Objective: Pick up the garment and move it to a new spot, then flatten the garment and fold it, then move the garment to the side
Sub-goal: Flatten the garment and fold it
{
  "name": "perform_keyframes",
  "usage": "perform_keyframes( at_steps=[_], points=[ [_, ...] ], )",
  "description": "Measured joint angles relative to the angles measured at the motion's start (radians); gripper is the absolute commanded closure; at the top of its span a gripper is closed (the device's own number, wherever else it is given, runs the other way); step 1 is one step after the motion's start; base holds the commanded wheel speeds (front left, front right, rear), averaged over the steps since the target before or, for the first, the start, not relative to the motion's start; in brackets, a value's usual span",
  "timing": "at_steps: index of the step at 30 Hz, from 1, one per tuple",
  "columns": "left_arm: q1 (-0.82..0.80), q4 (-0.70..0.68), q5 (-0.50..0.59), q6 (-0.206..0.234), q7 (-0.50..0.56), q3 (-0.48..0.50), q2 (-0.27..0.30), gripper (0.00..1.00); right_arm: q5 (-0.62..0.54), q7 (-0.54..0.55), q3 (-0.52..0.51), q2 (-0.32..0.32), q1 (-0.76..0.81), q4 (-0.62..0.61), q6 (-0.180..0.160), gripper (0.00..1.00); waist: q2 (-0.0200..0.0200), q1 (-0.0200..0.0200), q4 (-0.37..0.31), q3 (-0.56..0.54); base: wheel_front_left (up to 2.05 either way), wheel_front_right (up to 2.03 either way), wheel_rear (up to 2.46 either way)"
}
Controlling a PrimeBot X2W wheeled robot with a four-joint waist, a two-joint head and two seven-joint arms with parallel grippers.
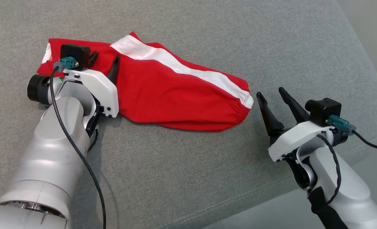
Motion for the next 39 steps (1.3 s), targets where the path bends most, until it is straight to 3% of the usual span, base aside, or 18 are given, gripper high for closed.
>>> perform_keyframes(
  at_steps=[10, 15, 19, 24, 32, 33, 34, 39],
  points=[
    [0.002, 0.008, 0.004, -0.002, -0.063, -0.036, -0.019, 1.0, -0.013, 0.0, -0.032, -0.008, 0.0, 0.002, 0.0, 0.0, 0.0, 0.0, 0.085, -0.037, 0.0, 0.0, 0.0],
    [0.021, -0.071, -0.004, 0.002, -0.077, -0.032, -0.039, 1.0, -0.021, 0.0, -0.054, -0.019, 0.001, 0.002, 0.0, 0.0, 0.0, 0.0, 0.137, -0.068, 0.0, 0.0, 0.0],
    [0.118, -0.192, -0.009, 0.037, -0.078, -0.018, -0.04, 1.0, -0.021, 0.0, -0.077, -0.042, 0.002, 0.006, 0.0, 0.0, 0.0, 0.0, 0.19, -0.093, 0.0, 0.0, 0.0],
    [0.291, -0.186, -0.02, 0.053, -0.08, -0.014, -0.039, 1.0, -0.021, 0.0, -0.091, -0.049, 0.02, 0.009, 0.0, 0.0, 0.0, 0.0, 0.26, -0.127, 0.0, 0.0, 0.0],
    [0.413, -0.218, -0.058, 0.053, -0.08, -0.025, -0.052, 0.99, -0.02, 0.0, -0.094, -0.071, 0.043, 0.031, 0.0, 0.0, 0.0, 0.0, 0.348, -0.173, 0.0, 0.0, 0.0],
    [0.426, -0.232, -0.059, 0.053, -0.08, -0.027, -0.054, 0.33, -0.02, 0.0, -0.094, -0.071, 0.043, 0.031, 0.0, 0.0, 0.0, 0.0, 0.354, -0.178, 0.0, 0.0, 0.0],
    [0.438, -0.245, -0.067, 0.053, -0.08, -0.027, -0.057, 0.0, -0.02, 0.0, -0.092, -0.072, 0.042, 0.031, 0.0, 0.0, 0.0, 0.0, 0.358, -0.182, 0.0, 0.0, 0.0],
    [0.477, -0.341, -0.078, 0.083, -0.08, -0.028, -0.062, 0.0, -0.012, 0.0, -0.091, -0.076, 0.043, 0.032, 0.0, 0.0, 0.0001, 0.0, 0.363, -0.197, 0.0, 0.0, 0.0]
  ],
)
